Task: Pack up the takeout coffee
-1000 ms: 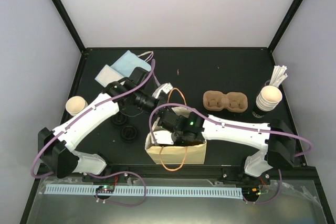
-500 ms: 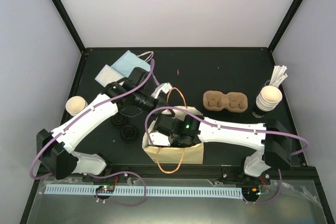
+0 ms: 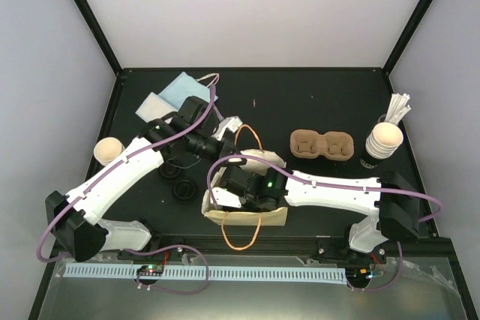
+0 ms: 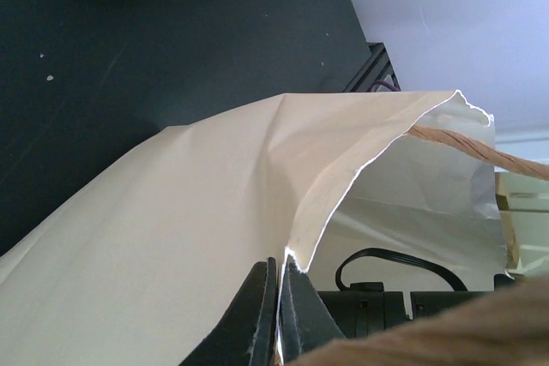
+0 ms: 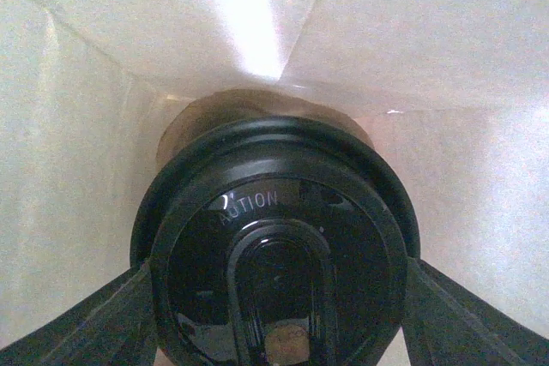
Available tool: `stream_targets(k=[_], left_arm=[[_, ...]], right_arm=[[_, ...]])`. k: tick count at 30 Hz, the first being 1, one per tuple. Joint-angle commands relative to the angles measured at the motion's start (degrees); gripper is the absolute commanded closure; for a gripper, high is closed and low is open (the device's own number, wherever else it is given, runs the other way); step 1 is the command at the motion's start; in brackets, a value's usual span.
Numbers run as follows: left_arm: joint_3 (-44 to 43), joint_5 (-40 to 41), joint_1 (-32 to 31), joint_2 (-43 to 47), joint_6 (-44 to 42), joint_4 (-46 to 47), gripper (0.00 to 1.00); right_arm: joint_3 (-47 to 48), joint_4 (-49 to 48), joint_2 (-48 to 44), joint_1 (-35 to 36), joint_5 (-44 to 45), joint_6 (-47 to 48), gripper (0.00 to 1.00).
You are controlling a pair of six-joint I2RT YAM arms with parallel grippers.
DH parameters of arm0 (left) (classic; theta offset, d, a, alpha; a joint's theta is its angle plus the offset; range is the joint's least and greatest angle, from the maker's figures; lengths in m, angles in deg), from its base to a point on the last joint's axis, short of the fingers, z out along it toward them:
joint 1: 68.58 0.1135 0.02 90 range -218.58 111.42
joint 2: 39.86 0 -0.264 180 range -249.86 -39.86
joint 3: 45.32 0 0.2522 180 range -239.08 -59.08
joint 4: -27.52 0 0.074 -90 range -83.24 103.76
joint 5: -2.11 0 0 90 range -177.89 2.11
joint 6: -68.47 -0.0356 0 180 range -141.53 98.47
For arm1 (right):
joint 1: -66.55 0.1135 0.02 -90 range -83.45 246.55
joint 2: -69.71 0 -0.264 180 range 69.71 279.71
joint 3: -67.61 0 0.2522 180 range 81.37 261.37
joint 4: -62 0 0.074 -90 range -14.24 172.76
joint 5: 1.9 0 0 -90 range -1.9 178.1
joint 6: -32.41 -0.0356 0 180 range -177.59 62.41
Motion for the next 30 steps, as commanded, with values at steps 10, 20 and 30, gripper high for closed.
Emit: stream_targets(k=[10, 20, 30], left_arm=[[1.0, 1.2, 0.6, -0.7, -0.7, 2.3, 0.98], [2.2, 1.1, 1.2, -0.4, -1.3, 2.5, 0.98], [3.9, 0.7, 1.8, -0.4, -2.2, 2.6, 0.99]], right_arm=[[-6.2, 0.4, 3.6, -1.2, -0.4, -1.2, 0.48], [-2.1, 7.5, 8.6, -0.4, 0.8, -1.7, 0.49], [0.9, 10.7, 16.9, 2.1, 1.8, -3.2, 0.49]])
